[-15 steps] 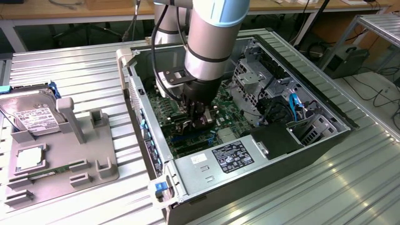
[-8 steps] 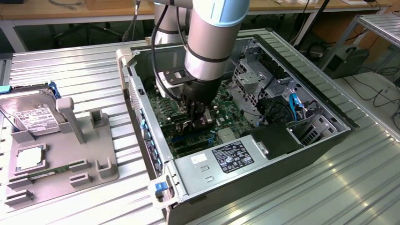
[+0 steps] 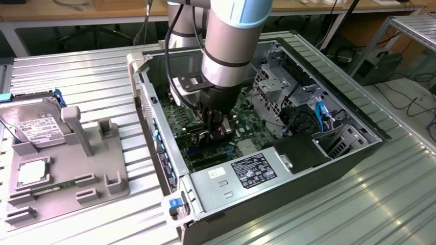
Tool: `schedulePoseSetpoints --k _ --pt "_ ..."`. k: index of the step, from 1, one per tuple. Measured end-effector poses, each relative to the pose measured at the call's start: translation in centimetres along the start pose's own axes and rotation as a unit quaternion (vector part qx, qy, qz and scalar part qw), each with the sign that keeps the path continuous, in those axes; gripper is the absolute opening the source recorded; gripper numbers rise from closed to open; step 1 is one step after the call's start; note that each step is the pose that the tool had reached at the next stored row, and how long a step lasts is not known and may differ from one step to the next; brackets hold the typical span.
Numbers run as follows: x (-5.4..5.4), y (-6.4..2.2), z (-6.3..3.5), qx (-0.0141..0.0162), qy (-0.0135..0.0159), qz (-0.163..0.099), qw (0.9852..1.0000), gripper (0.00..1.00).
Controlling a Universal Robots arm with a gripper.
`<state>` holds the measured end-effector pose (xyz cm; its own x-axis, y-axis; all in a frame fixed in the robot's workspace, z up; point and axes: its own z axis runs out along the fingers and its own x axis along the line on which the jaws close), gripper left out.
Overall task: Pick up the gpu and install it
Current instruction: 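Insert the gpu into the slot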
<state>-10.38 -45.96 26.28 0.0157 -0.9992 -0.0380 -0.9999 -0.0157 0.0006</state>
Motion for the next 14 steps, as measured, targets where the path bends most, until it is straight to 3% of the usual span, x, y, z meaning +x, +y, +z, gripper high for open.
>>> schedulePoseSetpoints --k 7,9,11,13,14 --pt "-0.1 0.00 -3.02 0.0000 -0.0001 0.000 1.0000 0.34" --pt "-0.1 0.01 -3.23 0.0000 -0.0001 0.000 1.0000 0.32" --pt "-0.1 0.05 -3.26 0.0001 -0.0002 0.000 1.0000 0.19" --pt "-0.1 0.20 -3.28 0.0000 -0.0001 0.000 1.0000 0.19" --pt "-0.1 0.38 -3.28 0.0000 -0.0001 0.000 1.0000 0.11"
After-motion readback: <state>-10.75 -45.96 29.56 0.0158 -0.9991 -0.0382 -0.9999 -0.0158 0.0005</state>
